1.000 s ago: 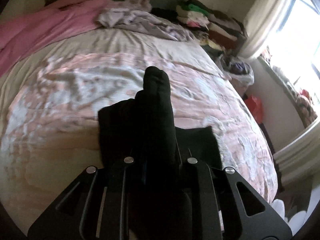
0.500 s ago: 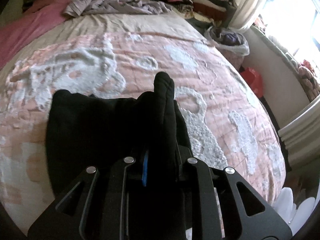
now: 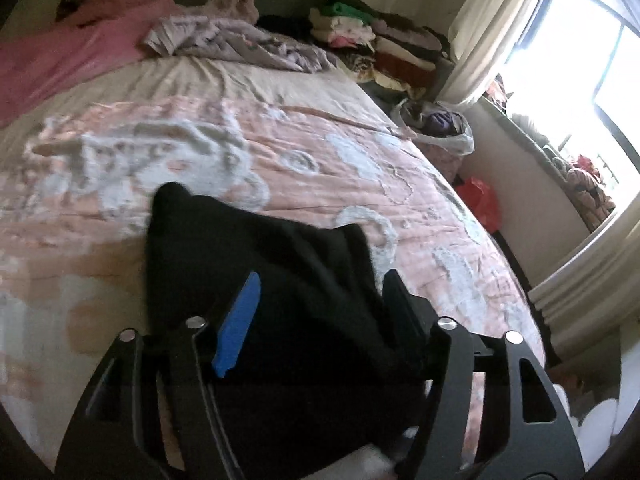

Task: Fold small clothes
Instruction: 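Lift the shirt end with the right gripper and fold it over, then open the right gripper and withdraw from the folded bundle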

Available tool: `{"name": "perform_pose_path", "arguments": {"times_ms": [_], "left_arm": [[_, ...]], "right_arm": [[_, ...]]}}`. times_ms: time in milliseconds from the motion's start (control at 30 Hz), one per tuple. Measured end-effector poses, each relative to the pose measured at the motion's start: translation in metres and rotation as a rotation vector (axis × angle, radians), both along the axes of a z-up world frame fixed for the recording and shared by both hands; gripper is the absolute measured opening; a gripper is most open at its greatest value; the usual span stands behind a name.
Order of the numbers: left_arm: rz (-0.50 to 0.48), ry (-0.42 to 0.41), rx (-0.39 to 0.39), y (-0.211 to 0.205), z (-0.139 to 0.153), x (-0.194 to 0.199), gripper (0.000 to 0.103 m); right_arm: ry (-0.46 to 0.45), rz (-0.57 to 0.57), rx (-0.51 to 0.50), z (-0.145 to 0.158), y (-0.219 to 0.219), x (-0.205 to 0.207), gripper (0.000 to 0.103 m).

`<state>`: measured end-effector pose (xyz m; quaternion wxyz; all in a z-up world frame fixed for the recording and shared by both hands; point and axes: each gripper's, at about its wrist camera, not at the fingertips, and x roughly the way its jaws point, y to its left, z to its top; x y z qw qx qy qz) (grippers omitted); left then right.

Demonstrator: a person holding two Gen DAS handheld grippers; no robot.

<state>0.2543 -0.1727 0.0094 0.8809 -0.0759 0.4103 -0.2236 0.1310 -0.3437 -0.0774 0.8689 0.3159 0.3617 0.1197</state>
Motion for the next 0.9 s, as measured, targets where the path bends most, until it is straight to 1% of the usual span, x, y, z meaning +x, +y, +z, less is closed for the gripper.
{"name": "perform_pose_path", "arguments": {"times_ms": [33,67,100,133,167,200,233,267,300,367,400,500,600,667,767,900], "left_arm": [[0.008,-0.017,0.021,0.008,0.001,-0.008,0.061],[0.013,-0.028,0.034,0.013,0.002,-0.013,0.063],[0.018,-0.036,0.045,0.019,0.002,-0.017,0.065],[0.025,-0.048,0.051,0.026,0.003,-0.024,0.066],[0.035,-0.061,0.056,0.033,0.005,-0.032,0.069],[0.037,-0.065,0.058,0.037,0.006,-0.037,0.072],[0.041,-0.078,0.059,0.043,0.007,-0.045,0.074],[0.042,-0.089,0.06,0.048,0.009,-0.053,0.082],[0.041,-0.093,0.06,0.052,0.01,-0.059,0.089],[0.046,-0.106,0.061,0.062,0.012,-0.073,0.093],[0.044,-0.113,0.071,0.067,0.013,-0.082,0.093],[0.062,-0.137,0.11,0.079,0.016,-0.105,0.093],[0.083,-0.148,0.119,0.089,0.017,-0.12,0.093],[0.098,-0.148,0.119,0.096,0.017,-0.128,0.093],[0.126,-0.168,0.145,0.103,0.017,-0.14,0.093],[0.126,-0.173,0.165,0.107,0.014,-0.152,0.093]], "right_arm": [[-0.005,-0.004,-0.021,0.005,0.001,-0.002,0.025],[-0.019,-0.01,-0.057,0.012,0.004,-0.007,0.028],[-0.033,-0.02,-0.098,0.018,0.006,-0.012,0.036],[-0.045,-0.03,-0.135,0.025,0.008,-0.019,0.047],[-0.067,-0.048,-0.177,0.035,0.01,-0.027,0.05],[-0.088,-0.052,-0.192,0.041,0.009,-0.031,0.055],[-0.108,-0.057,-0.215,0.048,0.009,-0.036,0.069],[-0.121,-0.065,-0.249,0.055,0.01,-0.041,0.075],[-0.144,-0.073,-0.286,0.064,0.011,-0.049,0.081],[-0.19,-0.065,-0.331,0.078,0.012,-0.065,0.087],[-0.198,-0.063,-0.349,0.081,0.011,-0.068,0.095],[-0.235,-0.074,-0.409,0.093,0.013,-0.088,0.096],[-0.251,-0.08,-0.445,0.102,0.015,-0.103,0.098],[-0.254,-0.07,-0.469,0.104,0.018,-0.107,0.098],[-0.247,-0.067,-0.513,0.102,0.024,-0.115,0.098],[-0.235,-0.055,-0.535,0.1,0.03,-0.123,0.098]]}}
